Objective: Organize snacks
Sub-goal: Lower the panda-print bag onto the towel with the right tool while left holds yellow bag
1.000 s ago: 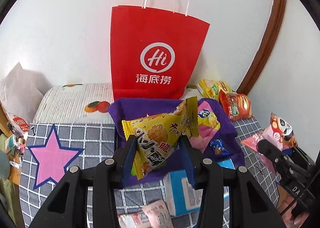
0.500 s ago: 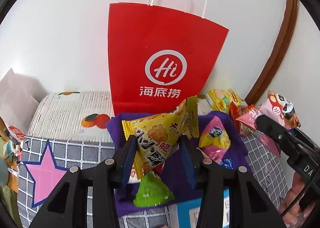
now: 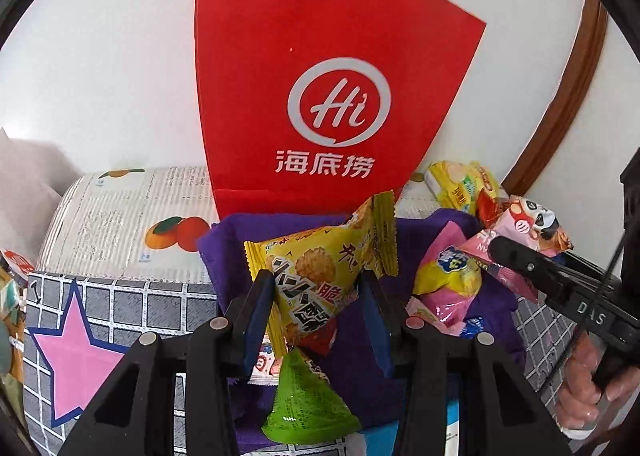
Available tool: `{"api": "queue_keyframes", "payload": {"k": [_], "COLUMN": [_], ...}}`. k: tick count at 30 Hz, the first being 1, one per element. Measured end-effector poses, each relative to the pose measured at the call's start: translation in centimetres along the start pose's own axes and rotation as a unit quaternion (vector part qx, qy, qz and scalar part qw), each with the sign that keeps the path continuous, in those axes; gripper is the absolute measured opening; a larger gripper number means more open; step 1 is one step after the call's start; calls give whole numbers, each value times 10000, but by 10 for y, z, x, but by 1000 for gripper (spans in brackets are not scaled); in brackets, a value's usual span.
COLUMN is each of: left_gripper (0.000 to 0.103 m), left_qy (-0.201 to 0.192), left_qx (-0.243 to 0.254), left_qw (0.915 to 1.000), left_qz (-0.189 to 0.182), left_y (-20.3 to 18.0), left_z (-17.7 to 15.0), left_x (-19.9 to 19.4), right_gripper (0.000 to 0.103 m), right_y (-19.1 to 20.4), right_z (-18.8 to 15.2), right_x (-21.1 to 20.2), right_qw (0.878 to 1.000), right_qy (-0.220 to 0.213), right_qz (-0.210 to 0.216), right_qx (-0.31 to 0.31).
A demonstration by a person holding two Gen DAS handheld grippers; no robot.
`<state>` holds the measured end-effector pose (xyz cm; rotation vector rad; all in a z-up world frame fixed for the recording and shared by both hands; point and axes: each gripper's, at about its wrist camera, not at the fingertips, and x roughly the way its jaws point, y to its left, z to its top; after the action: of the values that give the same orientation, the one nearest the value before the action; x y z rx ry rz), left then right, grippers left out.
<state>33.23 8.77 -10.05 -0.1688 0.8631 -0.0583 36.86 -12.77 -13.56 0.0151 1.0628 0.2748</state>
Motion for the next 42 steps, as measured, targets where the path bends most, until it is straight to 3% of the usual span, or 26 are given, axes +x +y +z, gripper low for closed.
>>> {"api": "queue_keyframes", "payload": {"k": [6, 14, 42], "left_gripper": [42, 42, 42], "left_qy": [118, 181, 162], "left_qx": [-32, -79, -39], "left_qw": [9999, 9998, 9999], "left_qz": [25, 19, 26], "left_y": [3, 7, 4], "left_z": [-1, -3, -2], "left_x": [11, 14, 7], "right_gripper": [53, 53, 54], "right_y": [2, 15, 23], "right_z": [-8, -15, -19], "right_x": [28, 48, 59], "right_qw": [9981, 9954, 9920], "right_qy": [509, 830, 1082], "right_qz": [-75, 21, -178], "right_qx": [-328, -476, -623]}}
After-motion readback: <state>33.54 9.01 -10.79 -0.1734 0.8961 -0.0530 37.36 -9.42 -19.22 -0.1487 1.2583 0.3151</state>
